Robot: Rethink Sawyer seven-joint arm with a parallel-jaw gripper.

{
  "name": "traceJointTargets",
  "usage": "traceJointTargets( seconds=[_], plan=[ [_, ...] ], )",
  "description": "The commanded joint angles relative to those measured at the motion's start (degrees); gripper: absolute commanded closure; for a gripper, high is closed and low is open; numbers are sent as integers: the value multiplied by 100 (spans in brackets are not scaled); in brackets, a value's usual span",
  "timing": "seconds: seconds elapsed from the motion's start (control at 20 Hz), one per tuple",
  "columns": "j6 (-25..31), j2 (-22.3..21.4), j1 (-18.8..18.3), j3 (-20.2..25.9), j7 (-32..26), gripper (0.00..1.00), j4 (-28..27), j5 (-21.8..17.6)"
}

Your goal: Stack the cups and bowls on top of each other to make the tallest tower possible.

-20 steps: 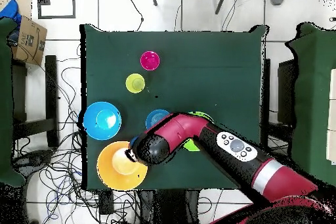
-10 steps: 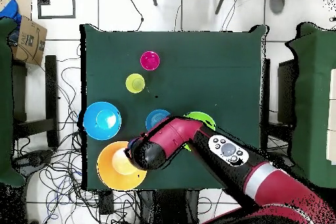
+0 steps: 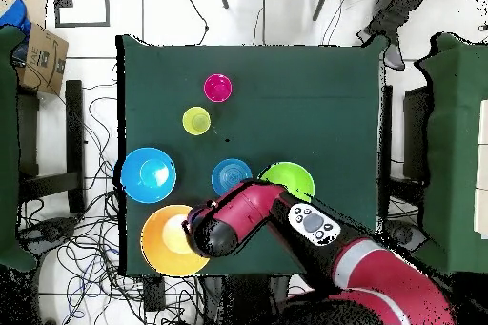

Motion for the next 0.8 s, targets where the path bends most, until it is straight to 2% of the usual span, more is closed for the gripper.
traceJointTargets(
  seconds=[0.05, 0.55, 0.6, 0.8],
  plan=[
    [-672, 281, 428, -939, 1025, 0, -506, -386],
    [-845, 345, 538, -1168, 862, 0, -563, -94],
    [-876, 361, 499, -1164, 796, 100, -546, -37],
    [-847, 340, 389, -1042, 713, 100, -510, 59]
  ],
)
